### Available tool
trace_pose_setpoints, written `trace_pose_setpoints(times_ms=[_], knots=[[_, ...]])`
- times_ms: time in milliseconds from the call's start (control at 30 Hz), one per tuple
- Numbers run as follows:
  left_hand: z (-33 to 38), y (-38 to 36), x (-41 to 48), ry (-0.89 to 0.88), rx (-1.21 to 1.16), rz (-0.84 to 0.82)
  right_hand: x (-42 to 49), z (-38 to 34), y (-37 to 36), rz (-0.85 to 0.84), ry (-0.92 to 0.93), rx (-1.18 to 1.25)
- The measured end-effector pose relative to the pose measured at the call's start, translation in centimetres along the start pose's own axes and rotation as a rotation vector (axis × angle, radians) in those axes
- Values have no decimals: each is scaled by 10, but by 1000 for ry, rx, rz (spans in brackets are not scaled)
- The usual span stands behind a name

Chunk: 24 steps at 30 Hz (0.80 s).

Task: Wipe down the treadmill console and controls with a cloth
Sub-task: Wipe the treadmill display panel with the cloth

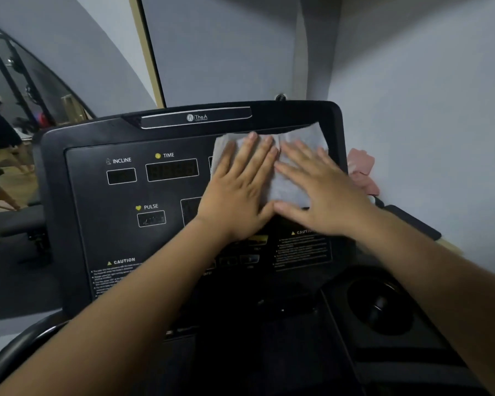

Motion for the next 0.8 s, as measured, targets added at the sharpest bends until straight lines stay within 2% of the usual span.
trace_pose_setpoints(times_ms=[67,133,200,300,433,633,800], knots=[[5,-2,-2,24,2,-13,12,4,14,144,-48,109],[15,-5,-11,53,-20,-18,10,1,2,172,-33,11],[28,-6,-24,69,-64,-21,-7,-2,-24,150,-27,-178],[51,-15,-49,22,-79,-49,-45,3,-53,136,-97,-269],[75,-25,-76,-22,-76,-112,-83,2,-72,78,-92,-263],[110,-28,-87,-42,-155,-181,-120,1,-88,66,-262,-169],[121,-29,-102,-133,-198,-216,-146,3,-98,-28,-237,-140]])
Point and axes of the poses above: each hand's wrist, its own x-axis towards the middle knuckle, its own y-axis out of the back of the hand, z = x × y, the point moved 7 cm from there along x, towards the middle knuckle, and after that the axes turned 4 degrees about x, right-handed, at the moved point
